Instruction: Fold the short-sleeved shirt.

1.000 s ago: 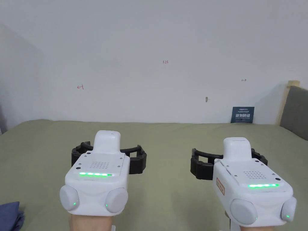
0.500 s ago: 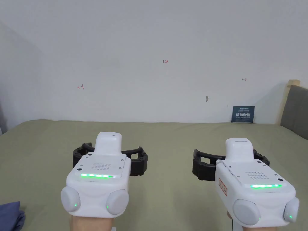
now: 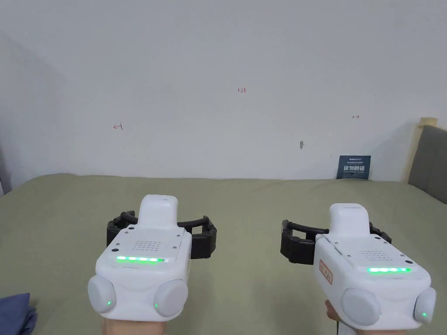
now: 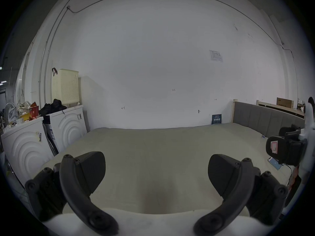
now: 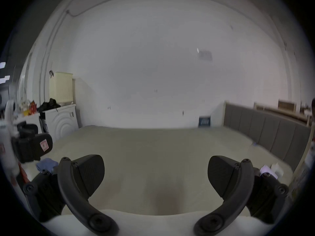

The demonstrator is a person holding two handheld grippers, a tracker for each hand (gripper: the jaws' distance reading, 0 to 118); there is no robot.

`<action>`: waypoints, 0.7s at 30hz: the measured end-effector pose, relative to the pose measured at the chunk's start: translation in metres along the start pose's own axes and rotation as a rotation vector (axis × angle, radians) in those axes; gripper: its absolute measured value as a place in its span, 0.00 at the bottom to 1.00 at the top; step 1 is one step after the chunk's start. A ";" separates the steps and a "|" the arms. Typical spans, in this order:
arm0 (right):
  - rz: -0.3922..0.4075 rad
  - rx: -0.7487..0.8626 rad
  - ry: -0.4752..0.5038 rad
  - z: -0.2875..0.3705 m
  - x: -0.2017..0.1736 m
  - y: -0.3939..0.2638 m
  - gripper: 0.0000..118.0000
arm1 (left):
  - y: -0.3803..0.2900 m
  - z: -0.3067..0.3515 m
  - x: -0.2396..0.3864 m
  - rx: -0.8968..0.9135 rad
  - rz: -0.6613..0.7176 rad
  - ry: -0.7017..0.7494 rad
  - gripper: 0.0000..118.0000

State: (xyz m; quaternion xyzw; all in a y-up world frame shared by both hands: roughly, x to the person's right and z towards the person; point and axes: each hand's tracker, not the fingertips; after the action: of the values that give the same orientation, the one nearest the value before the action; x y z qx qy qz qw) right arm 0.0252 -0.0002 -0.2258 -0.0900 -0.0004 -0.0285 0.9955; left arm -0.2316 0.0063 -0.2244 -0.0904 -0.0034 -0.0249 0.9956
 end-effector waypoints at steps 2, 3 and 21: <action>-0.068 -0.104 0.047 -0.006 0.006 0.007 1.00 | 0.001 0.001 0.001 -0.001 0.001 -0.003 1.00; -0.074 -0.114 0.064 -0.007 0.008 0.010 1.00 | 0.001 0.001 0.000 0.000 -0.002 0.000 1.00; 0.033 0.033 0.016 0.014 -0.004 0.020 1.00 | 0.016 0.003 -0.001 -0.001 0.017 -0.020 1.00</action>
State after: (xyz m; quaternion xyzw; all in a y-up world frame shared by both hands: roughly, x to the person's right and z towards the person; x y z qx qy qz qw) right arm 0.0223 0.0218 -0.2156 -0.0731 0.0087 -0.0128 0.9972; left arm -0.2316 0.0225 -0.2239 -0.0914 -0.0123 -0.0156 0.9956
